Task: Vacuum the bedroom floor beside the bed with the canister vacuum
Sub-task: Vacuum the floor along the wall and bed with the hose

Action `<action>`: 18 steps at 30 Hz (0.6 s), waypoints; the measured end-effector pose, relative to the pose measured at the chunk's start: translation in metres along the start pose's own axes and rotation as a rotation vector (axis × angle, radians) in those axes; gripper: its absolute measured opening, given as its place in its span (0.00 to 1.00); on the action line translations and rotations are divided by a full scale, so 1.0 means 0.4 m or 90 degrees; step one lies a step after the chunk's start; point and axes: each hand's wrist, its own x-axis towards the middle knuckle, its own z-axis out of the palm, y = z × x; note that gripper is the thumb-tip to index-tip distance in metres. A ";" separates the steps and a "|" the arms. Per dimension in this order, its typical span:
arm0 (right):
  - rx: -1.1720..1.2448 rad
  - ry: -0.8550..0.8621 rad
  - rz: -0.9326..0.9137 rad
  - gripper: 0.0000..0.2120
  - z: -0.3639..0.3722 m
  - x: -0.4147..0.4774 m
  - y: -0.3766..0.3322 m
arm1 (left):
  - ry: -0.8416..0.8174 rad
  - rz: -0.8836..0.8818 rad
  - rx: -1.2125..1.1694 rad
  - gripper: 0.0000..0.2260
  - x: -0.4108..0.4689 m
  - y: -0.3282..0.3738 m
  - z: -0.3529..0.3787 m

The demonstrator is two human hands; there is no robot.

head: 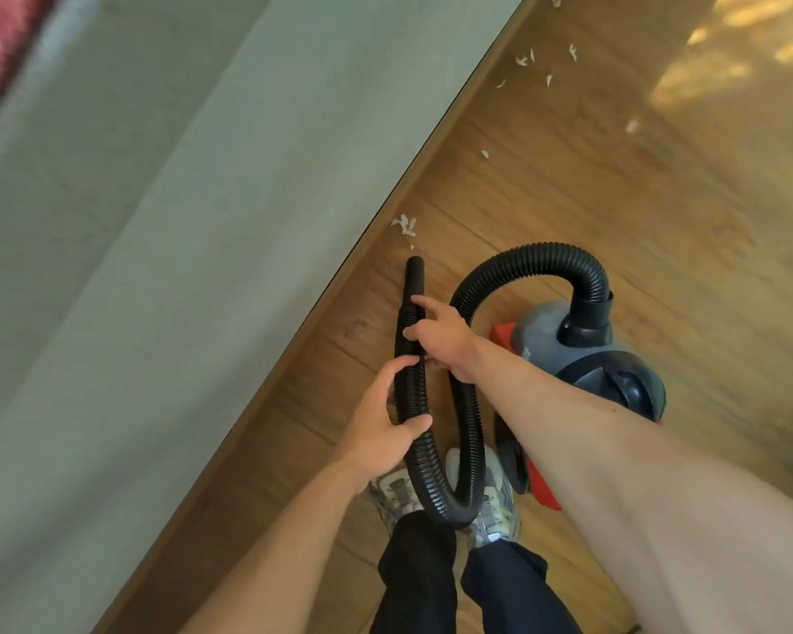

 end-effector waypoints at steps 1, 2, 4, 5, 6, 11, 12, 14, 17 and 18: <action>0.010 0.002 0.002 0.31 -0.001 0.001 0.000 | -0.004 0.000 0.008 0.31 0.003 0.003 -0.003; 0.022 0.000 0.003 0.31 -0.003 0.002 -0.002 | -0.007 -0.001 0.018 0.31 0.006 0.007 -0.007; 0.034 -0.004 0.005 0.32 -0.003 0.004 -0.007 | -0.012 -0.004 0.033 0.31 0.011 0.014 -0.017; 0.037 -0.005 0.006 0.32 -0.003 0.005 -0.011 | -0.016 -0.006 0.039 0.31 0.013 0.017 -0.022; 0.040 -0.005 0.005 0.32 -0.002 0.006 -0.015 | -0.020 -0.008 0.046 0.31 0.015 0.021 -0.027; 0.035 -0.004 0.005 0.31 0.015 0.022 -0.039 | -0.025 -0.008 0.065 0.32 0.024 0.037 -0.054; 0.032 -0.005 0.007 0.32 0.018 0.024 -0.045 | -0.026 -0.010 0.064 0.32 0.024 0.040 -0.058; 0.030 -0.007 0.007 0.32 0.022 0.027 -0.056 | -0.023 -0.009 0.067 0.32 0.026 0.046 -0.065; 0.035 -0.009 0.008 0.31 0.021 0.029 -0.074 | -0.031 0.001 0.066 0.32 0.030 0.059 -0.072; 0.033 -0.010 0.013 0.31 0.016 0.030 -0.080 | -0.037 0.002 0.066 0.31 0.032 0.064 -0.073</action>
